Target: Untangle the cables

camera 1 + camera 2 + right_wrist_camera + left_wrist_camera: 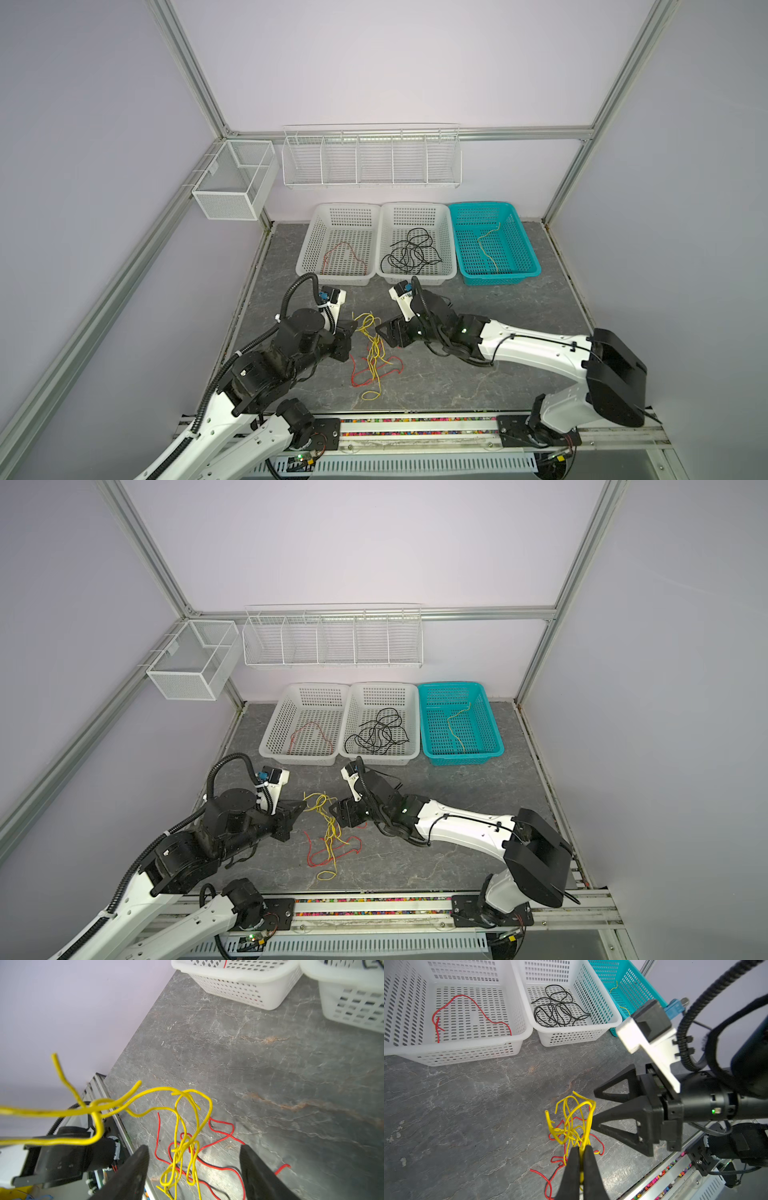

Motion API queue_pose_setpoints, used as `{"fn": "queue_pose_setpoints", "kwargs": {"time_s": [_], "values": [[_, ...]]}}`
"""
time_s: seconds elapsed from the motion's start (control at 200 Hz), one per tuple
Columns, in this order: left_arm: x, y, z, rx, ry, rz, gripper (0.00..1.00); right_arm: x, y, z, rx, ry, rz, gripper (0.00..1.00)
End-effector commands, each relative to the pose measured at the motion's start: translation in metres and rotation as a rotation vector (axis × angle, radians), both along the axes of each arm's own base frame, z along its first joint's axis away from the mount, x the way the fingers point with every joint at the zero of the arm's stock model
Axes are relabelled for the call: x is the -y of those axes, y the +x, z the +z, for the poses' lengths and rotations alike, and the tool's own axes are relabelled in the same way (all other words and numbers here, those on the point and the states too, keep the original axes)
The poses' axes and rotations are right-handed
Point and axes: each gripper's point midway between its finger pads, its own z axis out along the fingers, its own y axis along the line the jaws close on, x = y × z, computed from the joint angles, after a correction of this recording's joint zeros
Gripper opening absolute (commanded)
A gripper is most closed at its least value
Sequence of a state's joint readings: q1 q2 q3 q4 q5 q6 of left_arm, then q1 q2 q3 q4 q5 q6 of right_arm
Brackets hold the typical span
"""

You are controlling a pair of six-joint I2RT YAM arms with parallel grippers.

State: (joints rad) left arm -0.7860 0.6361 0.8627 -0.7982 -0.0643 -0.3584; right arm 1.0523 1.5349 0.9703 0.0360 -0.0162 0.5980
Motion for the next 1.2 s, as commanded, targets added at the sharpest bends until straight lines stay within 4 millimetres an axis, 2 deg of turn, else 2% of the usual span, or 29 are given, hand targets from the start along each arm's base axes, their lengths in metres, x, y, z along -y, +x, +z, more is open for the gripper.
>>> {"fn": "queue_pose_setpoints", "kwargs": {"time_s": [0.0,0.18,0.49,0.655,0.78,0.79,0.815,1.195], "values": [[-0.002,0.002,-0.003,0.004,0.013,0.012,0.00,-0.012,-0.001,-0.003,-0.031,0.051,-0.018,0.62],[-0.002,0.002,-0.002,0.005,0.011,0.013,0.00,-0.016,0.003,-0.019,-0.069,0.042,-0.049,0.50],[-0.001,0.003,-0.003,0.004,0.014,0.014,0.00,-0.013,0.003,-0.023,-0.068,0.032,-0.057,0.24],[-0.002,0.004,-0.004,0.002,0.019,0.021,0.00,0.000,0.002,-0.026,-0.054,0.010,-0.082,0.07],[-0.004,0.005,-0.005,-0.001,0.028,0.034,0.00,0.025,0.006,-0.022,-0.012,-0.041,-0.135,0.07],[-0.004,0.005,-0.005,-0.001,0.028,0.036,0.00,0.031,0.005,-0.029,-0.016,-0.064,-0.141,0.07],[-0.005,0.005,-0.006,0.000,0.031,0.037,0.00,0.040,0.004,-0.033,-0.012,-0.085,-0.151,0.07],[-0.011,0.008,-0.006,0.003,0.049,0.073,0.00,0.160,0.014,-0.052,-0.025,-0.188,-0.416,0.07]]}}
